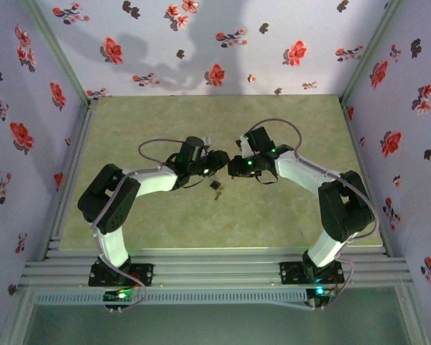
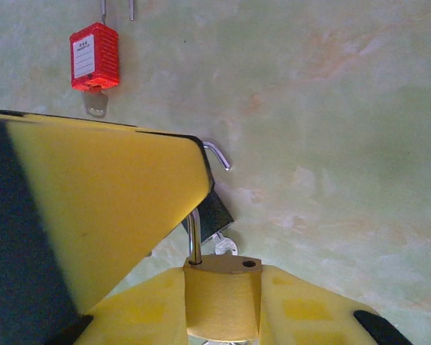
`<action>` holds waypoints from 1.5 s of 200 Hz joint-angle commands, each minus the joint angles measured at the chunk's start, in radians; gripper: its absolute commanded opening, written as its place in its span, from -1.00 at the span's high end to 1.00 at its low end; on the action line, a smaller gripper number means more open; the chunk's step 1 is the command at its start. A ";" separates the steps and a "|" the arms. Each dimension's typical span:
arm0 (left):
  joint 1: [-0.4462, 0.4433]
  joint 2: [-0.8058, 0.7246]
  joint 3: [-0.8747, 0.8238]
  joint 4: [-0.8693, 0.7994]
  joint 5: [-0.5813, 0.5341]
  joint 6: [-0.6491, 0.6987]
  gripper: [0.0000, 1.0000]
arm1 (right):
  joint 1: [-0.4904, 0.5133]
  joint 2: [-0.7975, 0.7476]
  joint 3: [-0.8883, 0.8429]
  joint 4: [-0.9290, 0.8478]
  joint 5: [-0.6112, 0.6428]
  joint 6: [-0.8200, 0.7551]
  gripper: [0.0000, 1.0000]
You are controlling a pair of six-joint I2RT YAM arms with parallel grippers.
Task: Lock with the key
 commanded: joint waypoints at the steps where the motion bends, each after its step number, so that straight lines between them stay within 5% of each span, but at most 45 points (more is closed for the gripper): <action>1: -0.006 0.020 0.019 0.032 0.022 -0.003 0.43 | 0.009 -0.022 -0.004 0.022 -0.015 -0.020 0.52; 104: -0.006 0.024 0.014 0.031 0.027 0.003 0.75 | 0.014 -0.026 -0.007 0.017 -0.014 -0.024 0.52; 135: -0.004 0.026 0.014 0.031 0.030 0.006 1.00 | 0.014 -0.027 -0.006 0.016 -0.012 -0.026 0.52; 162: 0.000 0.022 0.004 0.034 0.031 0.005 1.00 | 0.015 -0.031 -0.006 0.017 -0.013 -0.026 0.49; 232: 0.013 0.021 -0.002 0.010 0.027 -0.012 1.00 | 0.024 -0.049 -0.021 0.030 -0.025 -0.043 0.05; 300: 0.015 0.004 0.002 -0.018 0.028 -0.012 1.00 | 0.045 -0.024 -0.018 0.034 0.008 -0.052 0.13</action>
